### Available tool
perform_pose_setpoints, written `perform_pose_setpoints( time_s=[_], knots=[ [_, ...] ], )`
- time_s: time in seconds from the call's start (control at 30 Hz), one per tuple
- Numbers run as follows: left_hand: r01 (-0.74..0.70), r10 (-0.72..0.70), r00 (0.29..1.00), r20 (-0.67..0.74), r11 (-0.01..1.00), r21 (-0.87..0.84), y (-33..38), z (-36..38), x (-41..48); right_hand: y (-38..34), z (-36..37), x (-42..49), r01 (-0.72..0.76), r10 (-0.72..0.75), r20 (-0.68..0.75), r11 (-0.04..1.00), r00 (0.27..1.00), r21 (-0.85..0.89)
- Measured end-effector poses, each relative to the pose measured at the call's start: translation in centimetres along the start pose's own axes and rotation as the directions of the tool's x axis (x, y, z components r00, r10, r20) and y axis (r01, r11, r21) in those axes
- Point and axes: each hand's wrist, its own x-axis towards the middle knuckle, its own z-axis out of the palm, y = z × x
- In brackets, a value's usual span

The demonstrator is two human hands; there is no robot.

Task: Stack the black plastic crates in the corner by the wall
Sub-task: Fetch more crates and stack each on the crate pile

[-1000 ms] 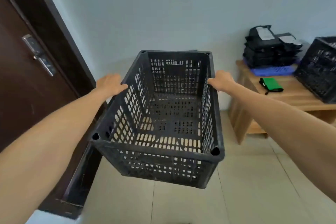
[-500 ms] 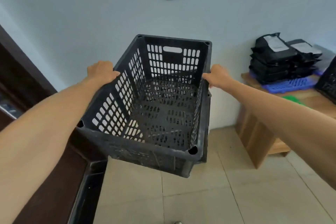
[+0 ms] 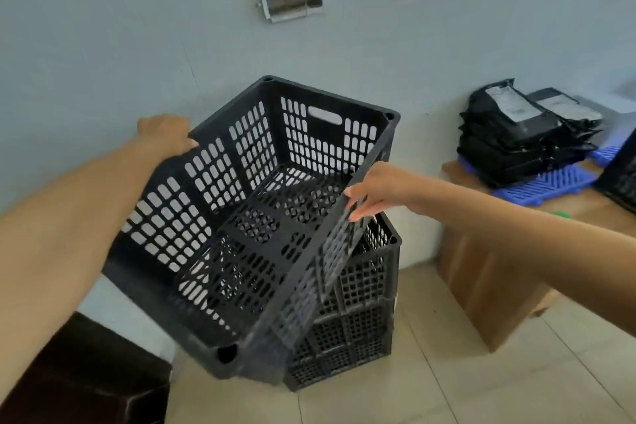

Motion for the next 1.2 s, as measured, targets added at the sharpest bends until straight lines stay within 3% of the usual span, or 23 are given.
perform_pose_setpoints(
  time_s=[0.07, 0.17, 0.3, 0.37, 0.43, 0.5, 0.7, 0.8, 0.87, 1.0, 1.2],
  knots=[
    [0.01, -0.011, 1.0, 0.019, 0.999, 0.032, 0.1, 0.7, 2.0, 0.0, -1.5, 1.4, 0.144, -0.14, 0.035, 0.976, 0.99, -0.163],
    [0.0, 0.0, 1.0, -0.002, 0.997, 0.078, 1.0, 1.5, 4.9, 0.3, -4.7, 2.9, 0.171, -0.174, 0.022, 0.93, 0.985, -0.324],
    [-0.017, 0.017, 1.0, 0.003, 0.994, 0.105, 2.0, 1.8, 6.9, -0.4, -6.9, 4.1, 0.394, -0.462, -0.027, 0.784, 0.886, -0.48],
    [-0.024, 0.023, 1.0, 0.009, 0.993, 0.117, 2.3, 2.2, 7.7, -0.4, -6.5, 4.8, 0.487, -0.55, 0.041, 0.7, 0.834, -0.522],
    [-0.026, 0.024, 1.0, 0.018, 0.994, 0.105, 2.2, 3.0, 8.3, 0.0, -5.6, 6.0, 0.526, -0.547, 0.162, 0.616, 0.821, -0.587],
    [-0.031, 0.031, 0.999, -0.006, 0.995, 0.093, 2.1, 3.7, 8.9, 0.4, -4.6, 6.9, 0.525, -0.553, 0.162, 0.598, 0.817, -0.606],
    [-0.065, 0.069, 0.989, -0.133, 0.997, 0.037, 3.6, 3.9, 10.4, 0.4, -2.4, 6.8, 0.504, -0.709, 0.059, 0.438, 0.703, -0.744],
    [-0.122, 0.111, 0.974, -0.199, 0.992, -0.042, 5.9, 3.3, 11.5, 0.1, -1.0, 6.3, 0.46, -0.709, 0.017, 0.439, 0.705, -0.771],
    [-0.151, 0.129, 0.979, -0.156, 0.98, -0.132, 7.7, 3.2, 12.3, 0.0, -0.1, 6.2, 0.417, -0.691, -0.026, 0.466, 0.723, -0.78],
    [-0.169, 0.216, 0.974, 0.073, 0.899, -0.405, 10.4, 4.4, 13.1, 0.4, 0.2, 6.2, 0.369, -0.685, -0.103, 0.506, 0.721, -0.78],
    [-0.262, 0.321, 0.944, 0.075, 0.869, -0.421, 9.3, 5.7, 10.9, 0.4, 0.5, 6.4, 0.35, -0.688, -0.107, 0.49, 0.718, -0.799]
  ],
)
